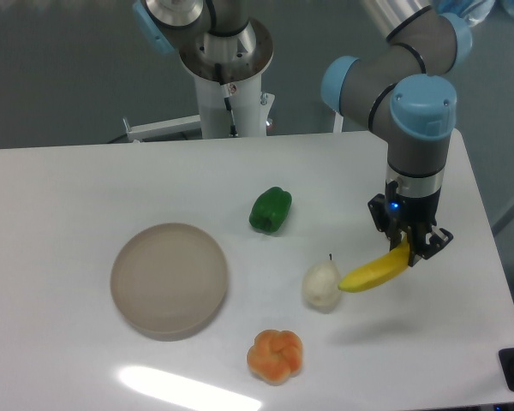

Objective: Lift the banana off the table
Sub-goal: 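Lift the grasped banana up off the table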

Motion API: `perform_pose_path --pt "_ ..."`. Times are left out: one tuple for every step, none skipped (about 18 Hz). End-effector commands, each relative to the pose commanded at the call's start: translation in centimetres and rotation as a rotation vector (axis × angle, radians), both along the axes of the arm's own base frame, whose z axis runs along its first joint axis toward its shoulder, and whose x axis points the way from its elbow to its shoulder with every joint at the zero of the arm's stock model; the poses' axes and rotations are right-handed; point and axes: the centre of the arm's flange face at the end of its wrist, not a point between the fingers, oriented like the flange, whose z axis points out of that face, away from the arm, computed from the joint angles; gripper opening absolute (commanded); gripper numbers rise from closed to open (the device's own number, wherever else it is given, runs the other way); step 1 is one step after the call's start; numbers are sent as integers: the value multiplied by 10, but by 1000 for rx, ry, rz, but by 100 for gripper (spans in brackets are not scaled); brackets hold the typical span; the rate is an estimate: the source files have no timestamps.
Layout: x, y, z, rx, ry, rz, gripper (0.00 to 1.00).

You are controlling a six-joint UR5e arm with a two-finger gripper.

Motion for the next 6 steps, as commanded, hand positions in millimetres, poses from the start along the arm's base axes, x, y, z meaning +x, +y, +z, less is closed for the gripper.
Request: perform_pose_path --pt "-1 -1 0 1 1 2 25" --pt "-1 -1 0 1 1 2 25" --pt "-1 -1 0 1 1 3 25" --pt "-1 -1 0 2 1 4 25" --pt "-1 -1 0 2 0 6 25" --pt "-1 -1 0 2 0 6 25"
